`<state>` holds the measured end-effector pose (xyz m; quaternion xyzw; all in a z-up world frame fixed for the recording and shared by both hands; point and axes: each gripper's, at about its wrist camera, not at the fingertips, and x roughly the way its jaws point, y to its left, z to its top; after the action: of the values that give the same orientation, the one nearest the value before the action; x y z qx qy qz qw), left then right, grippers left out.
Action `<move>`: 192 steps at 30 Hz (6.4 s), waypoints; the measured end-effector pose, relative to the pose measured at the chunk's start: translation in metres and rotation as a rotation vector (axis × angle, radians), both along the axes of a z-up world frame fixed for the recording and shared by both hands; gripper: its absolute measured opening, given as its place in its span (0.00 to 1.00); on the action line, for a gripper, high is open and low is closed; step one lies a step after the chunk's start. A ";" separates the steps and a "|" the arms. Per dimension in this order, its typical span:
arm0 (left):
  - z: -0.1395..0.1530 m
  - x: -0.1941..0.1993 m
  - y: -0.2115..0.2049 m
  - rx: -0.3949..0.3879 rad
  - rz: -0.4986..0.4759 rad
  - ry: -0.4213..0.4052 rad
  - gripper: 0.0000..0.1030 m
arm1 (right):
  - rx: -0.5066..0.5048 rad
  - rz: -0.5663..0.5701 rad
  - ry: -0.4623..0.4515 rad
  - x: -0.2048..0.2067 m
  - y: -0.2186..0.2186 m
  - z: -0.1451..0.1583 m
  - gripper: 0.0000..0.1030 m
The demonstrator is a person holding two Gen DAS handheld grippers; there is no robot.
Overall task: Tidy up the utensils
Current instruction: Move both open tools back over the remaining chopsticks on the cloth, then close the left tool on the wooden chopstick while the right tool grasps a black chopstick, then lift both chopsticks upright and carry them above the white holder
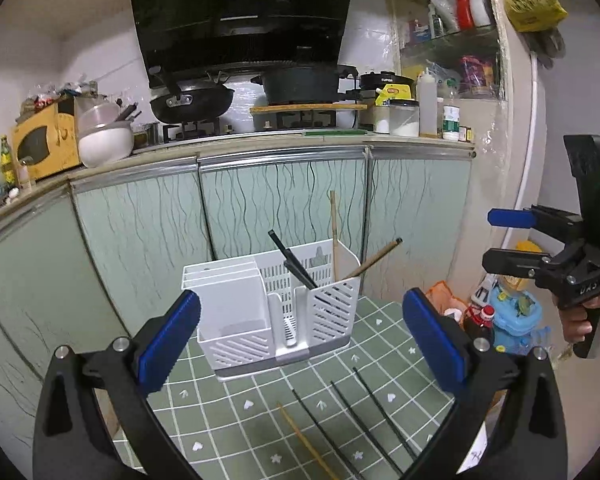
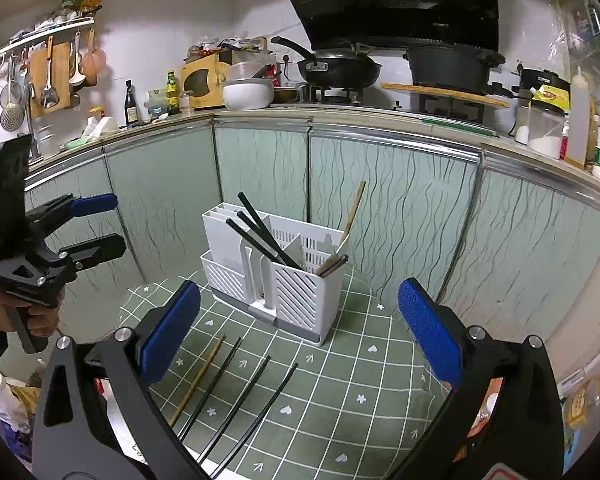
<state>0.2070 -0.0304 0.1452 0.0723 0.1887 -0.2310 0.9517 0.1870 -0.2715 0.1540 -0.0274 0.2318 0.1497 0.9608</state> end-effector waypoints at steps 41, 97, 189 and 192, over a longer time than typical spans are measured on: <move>-0.110 -0.062 0.043 -0.029 0.101 0.083 0.96 | -0.003 -0.061 0.068 -0.050 0.006 -0.109 0.92; -0.257 -0.069 -0.013 0.151 0.278 0.267 0.27 | -0.085 -0.216 0.275 -0.062 0.055 -0.266 0.20; -0.025 -0.014 0.019 -0.070 -0.001 0.140 0.08 | 0.027 -0.067 -0.021 -0.038 0.021 -0.017 0.06; -0.017 -0.007 0.012 -0.064 -0.015 0.136 0.08 | 0.042 -0.045 -0.013 -0.025 0.019 -0.006 0.06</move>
<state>0.2001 -0.0186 0.1284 0.0273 0.2449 -0.2483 0.9368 0.1618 -0.2525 0.1479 -0.0030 0.2229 0.1326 0.9658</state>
